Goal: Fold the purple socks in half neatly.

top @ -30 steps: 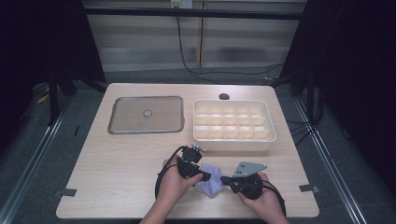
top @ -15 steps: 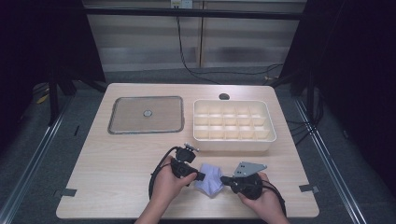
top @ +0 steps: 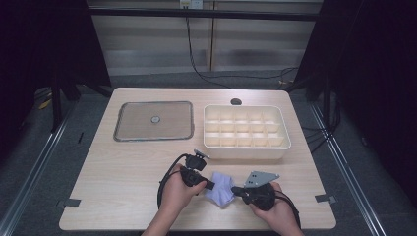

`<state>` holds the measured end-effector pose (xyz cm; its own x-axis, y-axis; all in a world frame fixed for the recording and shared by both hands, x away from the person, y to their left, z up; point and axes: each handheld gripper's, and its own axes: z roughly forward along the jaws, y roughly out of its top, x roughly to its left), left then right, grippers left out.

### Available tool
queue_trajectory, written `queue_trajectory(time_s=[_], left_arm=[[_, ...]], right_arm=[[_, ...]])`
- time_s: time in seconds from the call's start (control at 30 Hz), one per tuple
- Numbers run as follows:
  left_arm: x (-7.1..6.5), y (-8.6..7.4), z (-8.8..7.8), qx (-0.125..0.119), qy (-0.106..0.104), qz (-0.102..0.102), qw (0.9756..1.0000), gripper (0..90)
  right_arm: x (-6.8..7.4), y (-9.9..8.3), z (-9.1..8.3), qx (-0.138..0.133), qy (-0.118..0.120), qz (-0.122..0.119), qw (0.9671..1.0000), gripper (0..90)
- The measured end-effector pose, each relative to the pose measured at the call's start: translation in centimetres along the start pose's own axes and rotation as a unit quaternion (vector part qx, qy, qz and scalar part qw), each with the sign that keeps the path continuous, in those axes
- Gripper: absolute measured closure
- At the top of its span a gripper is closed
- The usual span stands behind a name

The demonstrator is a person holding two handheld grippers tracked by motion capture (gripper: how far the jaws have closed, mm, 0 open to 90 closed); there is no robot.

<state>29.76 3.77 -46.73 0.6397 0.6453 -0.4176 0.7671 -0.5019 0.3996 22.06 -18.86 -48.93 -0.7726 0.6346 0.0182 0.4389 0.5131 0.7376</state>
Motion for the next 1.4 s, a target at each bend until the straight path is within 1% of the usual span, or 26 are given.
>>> queue_trajectory(time_s=[0.1, 0.13, 0.17, 0.2, 0.27, 0.3, 0.33, 0.47, 0.5, 0.67, 0.7, 0.73, 0.77, 0.83, 0.87, 0.9, 0.97, 1.07, 1.4], left_arm=[[-0.1, 0.1, -0.1, 0.002, 0.0, -0.002, 1.0, 78.5], [-0.1, 0.1, -0.1, 0.002, -0.002, -0.002, 1.0, 78.0], [-0.1, 0.2, -0.2, 0.003, -0.001, 0.001, 1.0, 78.0], [-0.2, 0.2, -0.2, 0.002, 0.001, 0.0, 1.0, 77.8], [-0.4, 0.3, -0.2, 0.004, 0.001, 0.002, 1.0, 77.8], [-0.4, 0.3, -0.3, 0.009, 0.001, 0.01, 0.9999, 77.5], [-0.6, 0.3, -0.2, 0.003, 0.003, 0.005, 1.0, 77.5], [-0.8, 0.5, -0.3, 0.006, 0.0, 0.008, 0.9999, 79.4], [-0.8, 0.6, -0.4, 0.01, -0.003, 0.013, 0.9999, 79.5], [-1.1, 0.8, -0.4, 0.007, -0.004, 0.015, 0.9999, 79.7], [-1.2, 0.8, -0.4, 0.005, -0.004, 0.01, 0.9999, 79.9], [-1.3, 0.8, -0.4, 0.002, -0.005, 0.011, 0.9999, 80.1], [-1.2, 0.9, -0.5, 0.006, -0.007, 0.016, 0.9998, 80.3], [-1.3, 0.9, -0.5, 0.005, -0.01, 0.017, 0.9998, 80.3], [-1.3, 0.9, -0.6, 0.01, -0.008, 0.022, 0.9997, 80.4], [-1.4, 0.9, -0.5, 0.007, -0.009, 0.018, 0.9998, 80.6], [-1.5, 1.0, -0.6, 0.007, -0.013, 0.023, 0.9996, 80.7], [-1.7, 1.0, -0.6, 0.006, -0.013, 0.026, 0.9996, 80.9], [-2.2, 1.2, -0.1, 0.005, -0.022, 0.03, 0.9993, 81.9]], right_arm=[[0.0, 0.0, 0.1, 0.001, 0.001, -0.001, 1.0, 90.0], [0.0, 0.0, 0.1, 0.001, 0.001, -0.001, 1.0, 90.0], [0.0, 0.0, 0.1, 0.001, 0.001, -0.002, 1.0, 90.0], [0.1, 0.0, 0.1, 0.002, 0.001, -0.001, 1.0, 90.0], [0.1, 0.0, 0.2, 0.003, 0.001, -0.001, 1.0, 90.0], [0.1, 0.0, 0.2, 0.003, 0.001, -0.001, 1.0, 90.0], [0.1, 0.0, 0.2, 0.004, 0.001, -0.001, 1.0, 90.0], [0.1, 0.1, 0.3, 0.005, 0.001, -0.001, 1.0, 90.0], [0.2, 0.1, 0.3, 0.006, 0.001, 0.001, 1.0, 90.0], [0.3, 0.2, 0.5, 0.006, 0.001, -0.002, 1.0, 90.0], [0.3, 0.2, 0.5, 0.006, 0.002, -0.002, 1.0, 90.0], [0.3, 0.2, 0.5, 0.006, 0.002, -0.001, 1.0, 90.0], [0.4, 0.2, 0.6, 0.006, 0.002, 0.0, 1.0, 90.0], [0.4, 0.2, 0.6, 0.005, 0.003, -0.004, 1.0, 90.0], [0.4, 0.2, 0.7, 0.005, 0.003, -0.003, 1.0, 90.0], [0.5, 0.3, 0.7, 0.005, 0.002, -0.005, 1.0, 90.0], [0.6, 0.3, 0.8, 0.004, 0.003, -0.004, 1.0, 90.0], [0.7, 0.4, 0.9, 0.003, 0.001, -0.005, 1.0, 90.0], [1.0, 0.5, 1.2, 0.0, 0.002, -0.005, 1.0, 90.0]])
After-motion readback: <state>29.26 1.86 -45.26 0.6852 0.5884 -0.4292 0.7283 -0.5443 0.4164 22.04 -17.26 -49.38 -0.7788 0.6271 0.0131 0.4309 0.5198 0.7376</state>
